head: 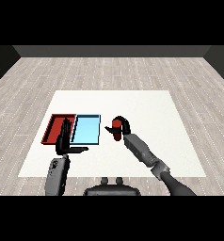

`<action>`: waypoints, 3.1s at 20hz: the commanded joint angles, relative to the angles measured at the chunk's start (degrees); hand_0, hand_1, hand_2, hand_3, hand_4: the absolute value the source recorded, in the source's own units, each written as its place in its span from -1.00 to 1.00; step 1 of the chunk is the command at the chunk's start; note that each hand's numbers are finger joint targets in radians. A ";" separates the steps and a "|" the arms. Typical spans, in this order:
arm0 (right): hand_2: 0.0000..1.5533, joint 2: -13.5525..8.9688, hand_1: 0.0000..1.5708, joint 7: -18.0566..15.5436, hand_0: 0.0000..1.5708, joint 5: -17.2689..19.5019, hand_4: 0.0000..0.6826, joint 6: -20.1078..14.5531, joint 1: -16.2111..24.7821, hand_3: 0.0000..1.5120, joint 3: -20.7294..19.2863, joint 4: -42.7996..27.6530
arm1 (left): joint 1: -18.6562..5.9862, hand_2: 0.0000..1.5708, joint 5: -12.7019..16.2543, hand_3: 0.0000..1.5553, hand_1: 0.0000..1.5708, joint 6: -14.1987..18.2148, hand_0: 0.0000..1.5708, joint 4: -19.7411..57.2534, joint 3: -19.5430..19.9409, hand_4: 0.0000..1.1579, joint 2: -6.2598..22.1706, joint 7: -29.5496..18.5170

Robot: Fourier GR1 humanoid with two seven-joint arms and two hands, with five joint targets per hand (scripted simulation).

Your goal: Pick the red can and put it in the red box

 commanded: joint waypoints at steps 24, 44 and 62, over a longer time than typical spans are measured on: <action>0.88 -12.31 0.99 15.85 0.99 20.69 0.76 -16.72 17.21 0.86 0.15 -54.99 | -2.72 -1.00 -0.60 -1.00 -1.00 -1.01 -1.00 -1.60 -13.28 -1.00 -2.61 8.09; 0.90 -5.72 1.00 15.92 1.00 33.78 0.92 -7.60 22.33 0.87 -6.13 -59.16 | -11.12 -1.00 3.99 -1.00 -1.00 10.01 -1.00 4.11 -28.12 -1.00 -2.64 15.94; 0.90 0.24 1.00 22.23 1.00 40.19 0.84 -3.31 23.56 0.87 -6.03 -66.50 | -17.51 -1.00 11.95 -1.00 -1.00 10.95 -1.00 15.61 -30.51 -1.00 -2.64 12.70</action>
